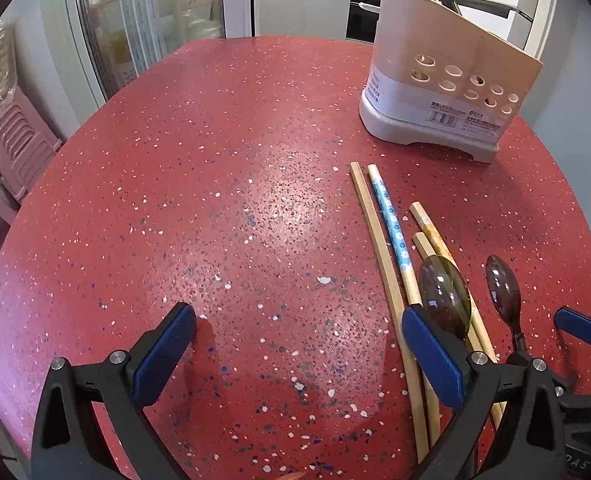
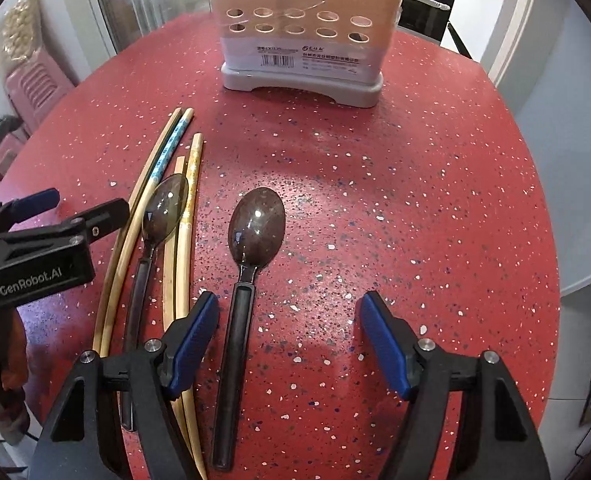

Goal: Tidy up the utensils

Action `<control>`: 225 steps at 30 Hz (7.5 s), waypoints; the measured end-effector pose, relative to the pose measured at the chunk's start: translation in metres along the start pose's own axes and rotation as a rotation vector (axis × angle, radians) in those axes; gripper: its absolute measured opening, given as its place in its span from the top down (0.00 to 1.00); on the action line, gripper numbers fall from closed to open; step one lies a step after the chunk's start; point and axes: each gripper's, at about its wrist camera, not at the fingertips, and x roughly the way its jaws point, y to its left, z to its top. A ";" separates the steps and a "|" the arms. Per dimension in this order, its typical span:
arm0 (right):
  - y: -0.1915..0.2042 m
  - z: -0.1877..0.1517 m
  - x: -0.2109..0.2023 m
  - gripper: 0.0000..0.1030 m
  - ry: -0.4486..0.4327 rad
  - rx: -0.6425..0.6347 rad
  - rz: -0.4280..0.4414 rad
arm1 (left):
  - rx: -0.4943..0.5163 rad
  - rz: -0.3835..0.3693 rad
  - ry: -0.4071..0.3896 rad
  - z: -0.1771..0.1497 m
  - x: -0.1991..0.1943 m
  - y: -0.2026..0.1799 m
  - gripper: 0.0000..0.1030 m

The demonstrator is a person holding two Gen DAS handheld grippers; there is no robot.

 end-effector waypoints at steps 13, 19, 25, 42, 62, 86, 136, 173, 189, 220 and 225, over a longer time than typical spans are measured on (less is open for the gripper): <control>0.000 -0.001 -0.001 0.26 0.004 -0.003 0.000 | -0.011 -0.021 0.032 0.017 0.011 0.001 0.00; 0.002 0.003 0.001 0.26 0.018 -0.005 -0.003 | -0.005 -0.021 0.049 0.022 0.014 0.003 0.00; 0.001 0.015 0.006 0.28 0.095 0.001 0.001 | 0.054 -0.004 0.101 0.035 0.024 -0.004 0.00; 0.007 0.031 0.005 0.89 0.158 -0.058 0.090 | 0.207 -0.079 0.226 0.080 0.030 -0.038 0.17; -0.061 0.027 0.002 0.94 0.162 0.104 0.304 | 0.162 -0.126 0.280 0.122 0.039 -0.056 0.67; -0.014 0.040 0.003 0.88 0.204 -0.042 0.159 | 0.052 -0.279 0.025 0.078 -0.057 -0.011 0.67; -0.092 0.198 -0.112 0.88 -0.344 0.074 0.365 | -0.070 -0.327 -0.298 0.222 -0.154 -0.019 0.67; -0.122 0.147 -0.077 0.88 -0.243 0.137 0.431 | -0.121 0.006 0.196 0.182 0.123 -0.064 0.57; -0.114 0.152 -0.080 0.88 -0.273 0.121 0.426 | -0.189 -0.205 -0.044 0.185 0.062 -0.038 0.68; -0.078 0.146 -0.087 0.88 -0.273 0.048 0.490 | -0.252 -0.098 -0.192 0.131 -0.071 0.047 0.73; -0.056 0.126 -0.073 0.88 -0.215 0.033 0.541 | -0.309 -0.005 -0.045 0.072 -0.059 0.074 0.00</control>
